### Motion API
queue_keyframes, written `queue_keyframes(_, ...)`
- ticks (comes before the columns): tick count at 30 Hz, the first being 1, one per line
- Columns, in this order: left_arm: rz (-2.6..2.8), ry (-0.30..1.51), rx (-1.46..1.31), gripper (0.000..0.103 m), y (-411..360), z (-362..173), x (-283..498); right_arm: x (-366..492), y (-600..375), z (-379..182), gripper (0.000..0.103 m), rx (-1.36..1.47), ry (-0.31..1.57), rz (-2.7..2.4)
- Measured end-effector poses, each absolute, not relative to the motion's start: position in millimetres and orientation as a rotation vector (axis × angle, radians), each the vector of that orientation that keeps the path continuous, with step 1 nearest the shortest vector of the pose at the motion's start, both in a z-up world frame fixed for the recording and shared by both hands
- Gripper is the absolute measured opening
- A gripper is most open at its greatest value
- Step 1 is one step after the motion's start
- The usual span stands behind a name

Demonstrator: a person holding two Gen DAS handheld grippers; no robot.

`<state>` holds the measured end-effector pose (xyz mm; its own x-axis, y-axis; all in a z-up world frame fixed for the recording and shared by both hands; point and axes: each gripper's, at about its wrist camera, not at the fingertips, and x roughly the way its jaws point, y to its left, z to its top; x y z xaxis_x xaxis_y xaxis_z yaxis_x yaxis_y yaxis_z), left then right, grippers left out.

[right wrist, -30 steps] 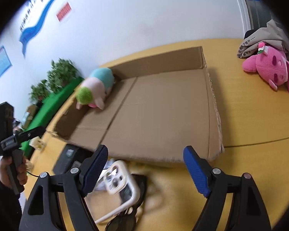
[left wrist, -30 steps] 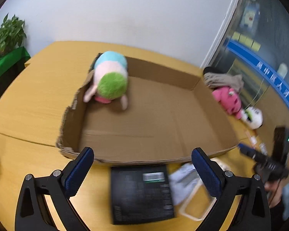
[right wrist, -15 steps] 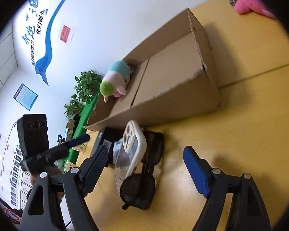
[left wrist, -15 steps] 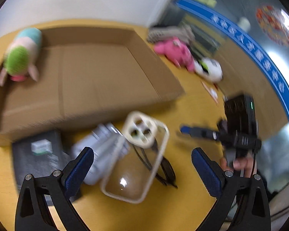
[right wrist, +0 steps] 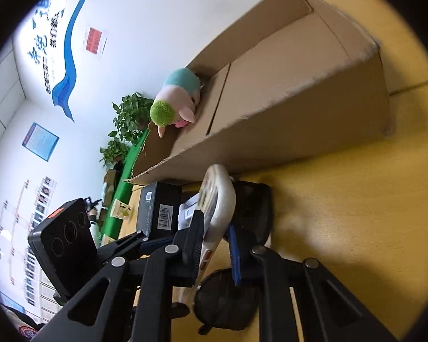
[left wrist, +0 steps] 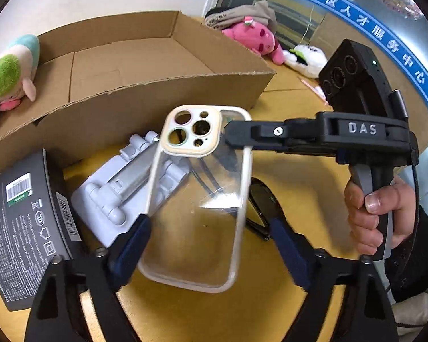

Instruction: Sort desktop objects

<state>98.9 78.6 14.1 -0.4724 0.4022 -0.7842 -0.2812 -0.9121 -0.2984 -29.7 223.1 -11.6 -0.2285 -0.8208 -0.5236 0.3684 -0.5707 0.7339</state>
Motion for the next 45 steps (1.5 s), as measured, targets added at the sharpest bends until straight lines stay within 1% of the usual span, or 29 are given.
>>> queue_keyframes(1, 2.392, -0.216, -1.304, 0.073, 72.8, 13.9, 102.9, -25.3, 221.9, -5.7, 0.015, 1.192, -0.585, -1.907)
queue_keyframes(3, 2.365, -0.292, -1.263, 0.069, 63.0, 14.2, 110.9, -12.8, 218.4, 10.7, 0.014, 1.143, -0.537, -1.937)
queue_keyframes(7, 2.314, -0.388, -1.149, 0.068, 57.5, 21.2, 133.9, 24.6, 200.5, 56.0, 0.01, 0.998, -0.37, -1.985)
queue_keyframes(10, 2.278, -0.439, -1.048, 0.069, 56.5, 28.3, 156.6, 53.5, 181.4, 83.0, 0.011, 0.902, -0.265, -1.987)
queue_keyframes(13, 2.267, -0.51, -0.958, 0.069, 43.1, 34.1, 186.4, 79.0, 156.3, 95.1, 0.011, 0.859, -0.163, -1.929)
queue_keyframes(15, 2.258, -0.59, -0.911, 0.072, 23.6, 35.2, 211.6, 93.7, 136.8, 92.3, 0.011, 0.866, -0.085, -1.895)
queue_keyframes(16, 2.26, -0.621, -0.895, 0.077, 13.4, 34.8, 223.8, 98.6, 129.4, 88.4, 0.011, 0.876, -0.063, -1.875)
queue_keyframes(17, 2.273, -0.645, -0.886, 0.079, 3.7, 33.8, 235.1, 103.6, 122.7, 82.5, 0.011, 0.89, -0.055, -1.846)
queue_keyframes(19, 2.32, -0.702, -0.89, 0.08, -18.4, 29.7, 258.3, 110.8, 111.9, 68.4, 0.011, 0.928, -0.061, -1.785)
queue_keyframes(21, 2.367, -0.777, -0.9, 0.08, -38.4, 25.6, 275.6, 118.5, 100.3, 52.2, 0.014, 0.97, -0.062, -1.749)
queue_keyframes(25, 2.416, -0.919, -0.898, 0.08, -71.5, 17.5, 303.6, 135.4, 83.7, 26.0, 0.015, 1.043, -0.077, -1.678)
queue_keyframes(28, 2.468, -0.94, -0.959, 0.08, -76.3, 10.6, 302.8, 142.3, 83.9, 18.7, 0.017, 1.067, -0.084, -1.687)
queue_keyframes(31, 2.504, -0.91, -1.013, 0.08, -75.1, 9.6, 284.3, 143.9, 100.1, 13.1, 0.027, 1.1, -0.106, -1.739)
queue_keyframes(33, 2.533, -0.844, -1.051, 0.08, -69.2, 14.4, 268.5, 145.2, 113.5, 7.5, 0.038, 1.13, -0.088, -1.792)
queue_keyframes(36, 2.574, -0.727, -1.171, 0.08, -65.2, 10.5, 230.7, 148.0, 128.4, -5.5, 0.04, 1.19, -0.047, -1.848)
queue_keyframes(38, 2.596, -0.629, -1.308, 0.078, -60.8, -1.8, 211.7, 153.1, 133.4, -14.1, 0.04, 1.216, -0.023, -1.858)
queue_keyframes(39, 2.595, -0.574, -1.389, 0.071, -58.2, -10.9, 202.5, 155.9, 134.6, -17.7, 0.04, 1.226, -0.011, -1.866)
queue_keyframes(40, 2.585, -0.54, -1.445, 0.06, -57.0, -18.6, 196.9, 158.2, 136.0, -21.5, 0.04, 1.238, 0.001, -1.88)
queue_keyframes(41, 2.583, -0.508, -1.459, 0.06, -56.1, -22.3, 194.2, 160.5, 139.3, -25.7, 0.037, 1.249, 0.005, -1.903)
queue_keyframes(42, 2.588, -0.47, -1.446, 0.054, -54.6, -22.0, 193.3, 161.7, 143.8, -27.1, 0.035, 1.236, -0.021, -1.92)
queue_keyframes(43, 2.569, -0.447, -1.473, 0.042, -53.0, -23.5, 191.0, 160.9, 146.5, -28.4, 0.033, 1.236, -0.042, -1.928)
queue_keyframes(45, 2.585, -0.405, -1.512, 0.026, -51.3, -23.7, 190.0, 157.5, 149.6, -30.5, 0.014, 1.241, -0.048, -1.965)
